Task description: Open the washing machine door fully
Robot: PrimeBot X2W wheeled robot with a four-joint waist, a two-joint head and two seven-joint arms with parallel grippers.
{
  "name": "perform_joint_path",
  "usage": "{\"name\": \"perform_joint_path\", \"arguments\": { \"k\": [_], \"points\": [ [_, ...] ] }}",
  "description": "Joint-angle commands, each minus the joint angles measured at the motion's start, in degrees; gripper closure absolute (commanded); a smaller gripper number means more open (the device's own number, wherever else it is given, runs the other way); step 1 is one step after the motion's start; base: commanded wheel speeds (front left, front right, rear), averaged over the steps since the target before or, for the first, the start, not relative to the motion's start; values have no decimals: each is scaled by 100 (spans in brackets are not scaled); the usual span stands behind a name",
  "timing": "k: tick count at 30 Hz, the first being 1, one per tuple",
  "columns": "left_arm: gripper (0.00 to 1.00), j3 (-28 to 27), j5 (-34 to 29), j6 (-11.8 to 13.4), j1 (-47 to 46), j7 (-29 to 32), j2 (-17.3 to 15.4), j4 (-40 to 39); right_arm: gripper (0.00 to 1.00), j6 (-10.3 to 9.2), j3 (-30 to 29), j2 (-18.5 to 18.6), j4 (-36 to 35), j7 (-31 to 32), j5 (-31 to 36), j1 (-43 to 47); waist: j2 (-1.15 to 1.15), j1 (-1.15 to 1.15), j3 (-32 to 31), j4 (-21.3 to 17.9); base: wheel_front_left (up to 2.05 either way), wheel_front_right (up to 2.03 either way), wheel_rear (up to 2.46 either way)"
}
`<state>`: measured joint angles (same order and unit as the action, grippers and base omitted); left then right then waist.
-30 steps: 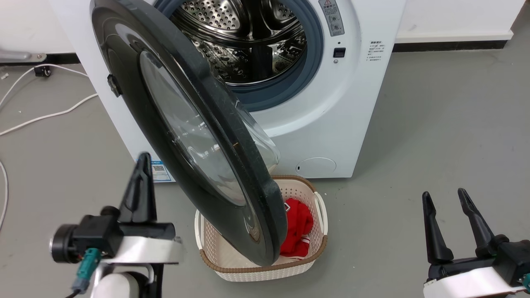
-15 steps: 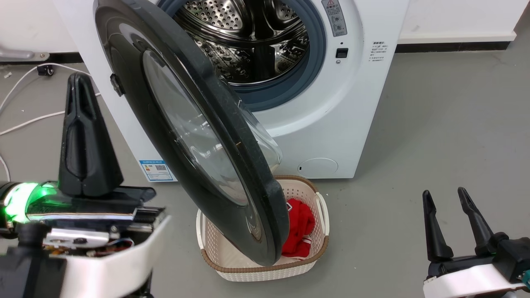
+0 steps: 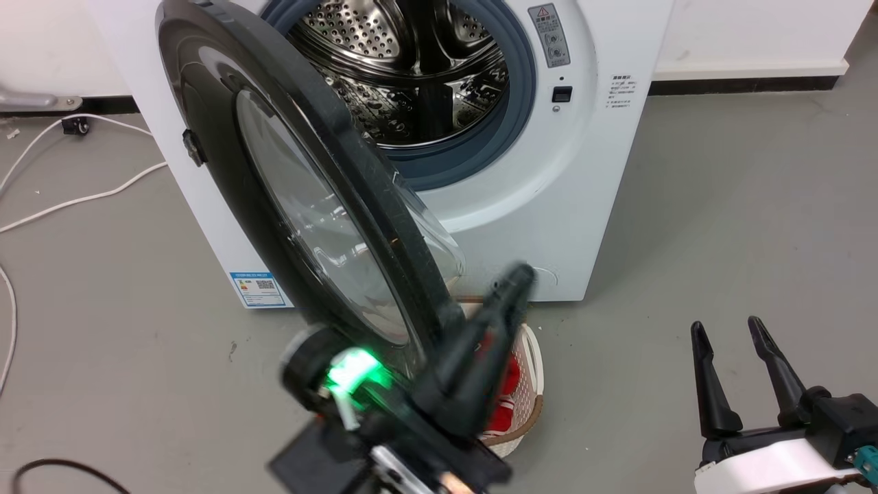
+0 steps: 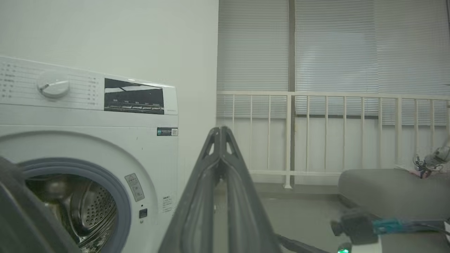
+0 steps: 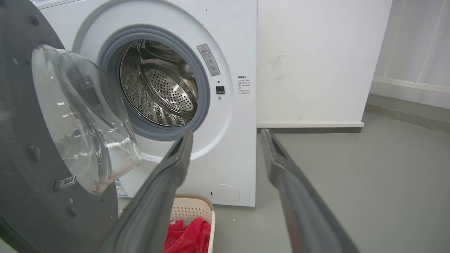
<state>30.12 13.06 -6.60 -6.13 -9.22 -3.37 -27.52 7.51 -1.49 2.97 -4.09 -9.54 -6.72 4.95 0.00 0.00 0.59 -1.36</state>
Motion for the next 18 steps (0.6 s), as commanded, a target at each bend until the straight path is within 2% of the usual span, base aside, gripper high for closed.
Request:
{"name": "perform_joint_path", "arguments": {
  "k": [1, 10, 14, 18],
  "points": [
    [100, 111, 82, -29, 115, 117, -76, 95, 0, -4, -4, -19, 5, 8, 18, -7, 0, 0, -5, 5, 0, 0, 0],
    [100, 485, 301, 58, 633, 904, -358, 774, 0, -4, 20, -18, 39, 34, -48, 62, 0, 0, 9, 27, 0, 0, 0],
    [100, 432, 255, 149, 638, 967, -395, 1119, 0, -4, 54, -19, 65, 34, -81, 39, 0, 0, 29, 27, 0, 0, 0],
    [100, 313, 190, 283, 409, 780, -298, 1584, 0, -4, 115, -18, 94, 19, -123, -24, 0, 0, 81, -15, 0, 0, 0]
  ]
}}
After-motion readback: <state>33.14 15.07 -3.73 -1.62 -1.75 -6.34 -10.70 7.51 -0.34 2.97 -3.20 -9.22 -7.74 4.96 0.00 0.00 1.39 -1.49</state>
